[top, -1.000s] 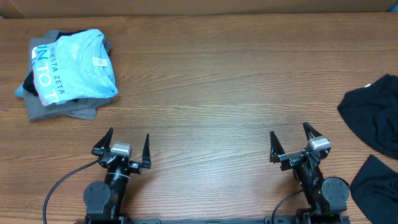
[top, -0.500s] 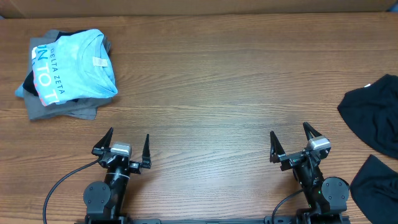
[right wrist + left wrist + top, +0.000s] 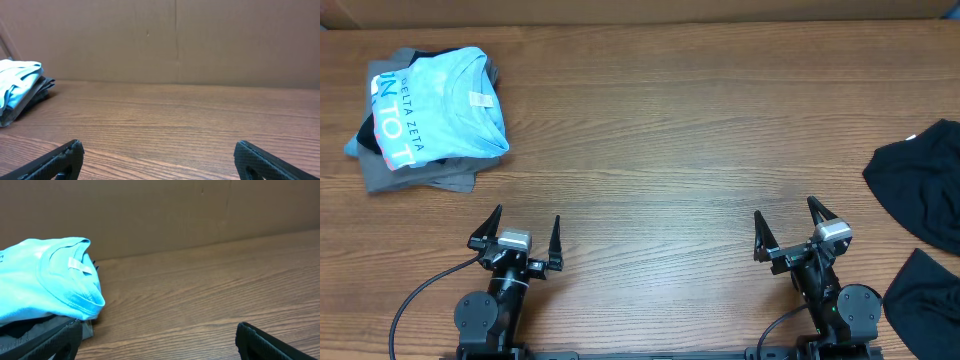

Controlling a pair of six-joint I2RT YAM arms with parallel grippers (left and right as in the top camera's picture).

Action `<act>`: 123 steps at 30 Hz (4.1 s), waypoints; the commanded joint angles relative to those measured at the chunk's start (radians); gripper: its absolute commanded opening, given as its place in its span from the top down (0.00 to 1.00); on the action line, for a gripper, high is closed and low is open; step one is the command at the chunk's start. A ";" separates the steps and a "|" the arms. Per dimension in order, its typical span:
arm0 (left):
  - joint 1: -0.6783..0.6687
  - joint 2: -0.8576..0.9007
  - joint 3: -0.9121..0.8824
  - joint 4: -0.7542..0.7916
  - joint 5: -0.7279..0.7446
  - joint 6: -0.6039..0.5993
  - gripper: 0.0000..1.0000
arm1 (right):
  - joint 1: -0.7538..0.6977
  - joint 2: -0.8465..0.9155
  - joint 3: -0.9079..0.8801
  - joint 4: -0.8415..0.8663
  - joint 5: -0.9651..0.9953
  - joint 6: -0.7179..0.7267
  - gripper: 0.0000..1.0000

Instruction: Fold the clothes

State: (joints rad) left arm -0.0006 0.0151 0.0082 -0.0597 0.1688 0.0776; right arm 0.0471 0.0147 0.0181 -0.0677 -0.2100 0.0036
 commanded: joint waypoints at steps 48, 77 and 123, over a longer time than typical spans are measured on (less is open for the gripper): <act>-0.006 -0.004 -0.003 0.019 0.004 0.042 0.01 | -0.003 -0.010 -0.010 0.006 -0.001 -0.001 0.00; -0.006 0.341 0.544 -0.199 0.107 -0.178 0.00 | -0.003 0.219 0.410 -0.290 -0.203 0.276 0.00; -0.006 1.254 1.385 -0.834 0.270 -0.190 0.00 | -0.568 1.885 1.311 -0.595 0.247 0.419 0.21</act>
State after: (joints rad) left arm -0.0006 1.2617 1.3678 -0.8948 0.4198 -0.1028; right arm -0.5140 1.8748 1.3025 -0.6689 0.0223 0.4156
